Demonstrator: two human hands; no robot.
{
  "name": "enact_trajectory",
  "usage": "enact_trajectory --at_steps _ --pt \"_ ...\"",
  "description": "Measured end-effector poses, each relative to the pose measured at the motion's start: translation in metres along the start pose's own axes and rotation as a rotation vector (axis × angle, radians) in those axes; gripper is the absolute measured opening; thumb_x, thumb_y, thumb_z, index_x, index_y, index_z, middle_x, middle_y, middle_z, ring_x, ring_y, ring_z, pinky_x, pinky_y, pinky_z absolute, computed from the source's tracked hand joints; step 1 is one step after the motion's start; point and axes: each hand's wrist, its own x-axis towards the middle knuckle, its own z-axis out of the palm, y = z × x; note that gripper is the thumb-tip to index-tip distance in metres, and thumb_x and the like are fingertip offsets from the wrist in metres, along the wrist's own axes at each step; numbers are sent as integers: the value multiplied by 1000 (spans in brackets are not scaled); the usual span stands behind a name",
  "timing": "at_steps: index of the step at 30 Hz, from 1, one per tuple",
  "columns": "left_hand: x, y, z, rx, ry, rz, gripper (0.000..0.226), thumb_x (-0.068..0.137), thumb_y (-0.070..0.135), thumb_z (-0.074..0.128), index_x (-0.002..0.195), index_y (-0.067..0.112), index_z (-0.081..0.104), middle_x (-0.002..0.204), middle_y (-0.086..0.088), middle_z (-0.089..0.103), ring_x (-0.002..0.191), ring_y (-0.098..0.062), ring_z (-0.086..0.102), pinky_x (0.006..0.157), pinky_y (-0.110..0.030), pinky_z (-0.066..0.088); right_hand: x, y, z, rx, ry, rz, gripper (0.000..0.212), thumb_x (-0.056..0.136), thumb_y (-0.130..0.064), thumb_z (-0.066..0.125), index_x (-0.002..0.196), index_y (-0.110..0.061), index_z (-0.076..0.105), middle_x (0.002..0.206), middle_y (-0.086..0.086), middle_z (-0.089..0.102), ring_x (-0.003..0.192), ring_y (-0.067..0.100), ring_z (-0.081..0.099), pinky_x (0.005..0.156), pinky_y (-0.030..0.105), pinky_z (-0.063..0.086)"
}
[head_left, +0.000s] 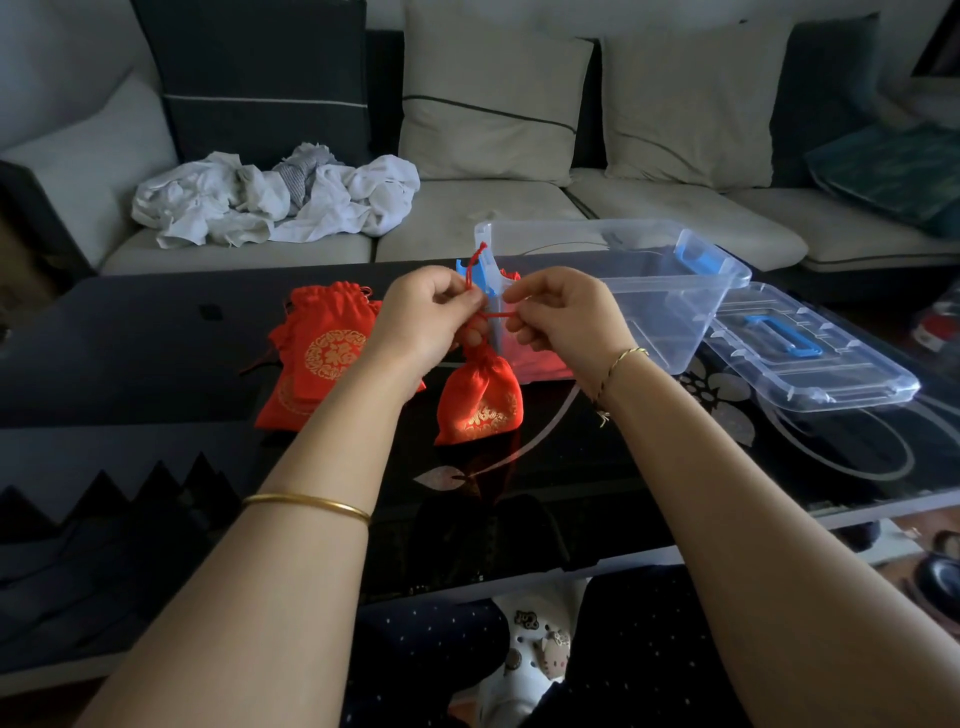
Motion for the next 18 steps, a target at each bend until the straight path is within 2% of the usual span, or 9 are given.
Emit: enact_trajectory --at_steps 4,7,11,13,16,18 --pt "1 -2 1 40 41 -8 18 92 10 57 75 15 61 64 -6 63 50 -11 56 59 -26 47 -1 -2 4 -147 -27 -30 25 85 2 45 81 -16 61 63 -1 56 53 7 48 53 17 42" --pt "1 -3 1 53 66 -29 17 91 12 57 76 17 62 64 -4 62 52 -11 56 60 -28 49 -2 -3 10 -184 -36 -118 2 84 -13 62 84 -14 62 60 -8 52 53 5 46 54 19 41" --pt "1 -4 -1 50 101 -51 12 91 10 58 80 10 64 59 -1 59 42 -4 53 59 -29 53 -2 -1 15 -317 -68 -213 14 74 -16 74 82 -18 63 58 -13 47 54 1 43 55 15 34" --pt "1 -4 -1 58 111 -52 10 90 10 58 83 7 65 55 1 59 40 -2 53 59 -30 54 -3 -1 16 -356 -72 -245 14 74 -15 74 83 -18 63 58 -16 44 55 -2 44 54 10 33" --pt "0 -3 -1 64 115 -68 18 91 9 58 74 12 63 48 3 57 38 -2 52 55 -27 53 -5 -1 18 -397 -50 -300 13 76 -12 71 88 -12 65 58 -19 40 55 -11 46 57 5 36" --pt "0 -3 -1 69 110 -78 20 90 9 58 71 14 63 51 0 57 40 -5 53 56 -28 54 -4 -2 19 -466 -41 -330 12 79 -13 69 91 -12 67 63 -20 40 57 -8 43 59 2 35"
